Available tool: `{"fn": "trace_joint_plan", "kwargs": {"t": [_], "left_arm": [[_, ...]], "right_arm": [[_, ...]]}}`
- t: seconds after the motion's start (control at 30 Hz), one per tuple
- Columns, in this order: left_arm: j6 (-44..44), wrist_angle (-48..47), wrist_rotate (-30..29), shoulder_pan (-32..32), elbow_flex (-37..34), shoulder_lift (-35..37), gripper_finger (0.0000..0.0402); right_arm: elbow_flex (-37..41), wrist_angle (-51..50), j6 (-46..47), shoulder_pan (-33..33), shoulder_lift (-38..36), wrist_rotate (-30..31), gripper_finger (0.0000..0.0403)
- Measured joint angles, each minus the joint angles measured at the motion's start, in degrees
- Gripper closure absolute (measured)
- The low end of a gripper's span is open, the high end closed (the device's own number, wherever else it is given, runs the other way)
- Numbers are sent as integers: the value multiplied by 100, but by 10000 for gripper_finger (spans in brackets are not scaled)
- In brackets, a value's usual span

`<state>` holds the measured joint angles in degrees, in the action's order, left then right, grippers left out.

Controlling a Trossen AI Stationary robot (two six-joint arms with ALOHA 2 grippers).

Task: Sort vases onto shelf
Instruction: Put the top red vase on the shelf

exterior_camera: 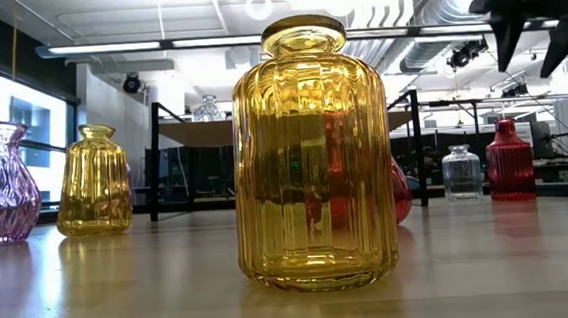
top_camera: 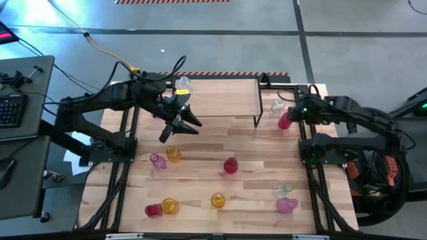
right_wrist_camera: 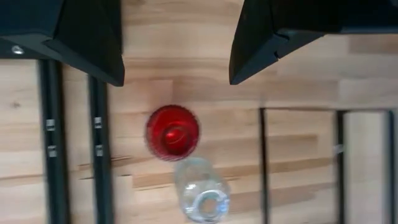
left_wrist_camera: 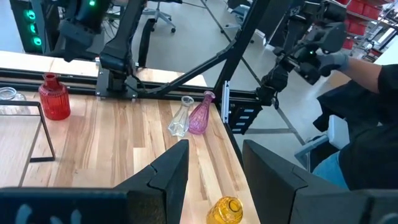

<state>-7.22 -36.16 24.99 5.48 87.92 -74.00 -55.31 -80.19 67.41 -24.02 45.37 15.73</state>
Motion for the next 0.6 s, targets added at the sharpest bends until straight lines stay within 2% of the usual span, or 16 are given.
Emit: {"fn": "trace_joint_plan", "kwargs": {"t": [0.37,0.5,0.6], "left_arm": [[-2,-2,-2,0,0,0,259],[-4,-2,-2,0,0,0,259],[-4,-3,-2,0,0,0,259]], "right_arm": [[-2,290,-1587,-1606,712,-631,133],[-2,307,-2192,-2088,890,-989,133],[-2,379,-2544,-2383,944,-1025,133]]}}
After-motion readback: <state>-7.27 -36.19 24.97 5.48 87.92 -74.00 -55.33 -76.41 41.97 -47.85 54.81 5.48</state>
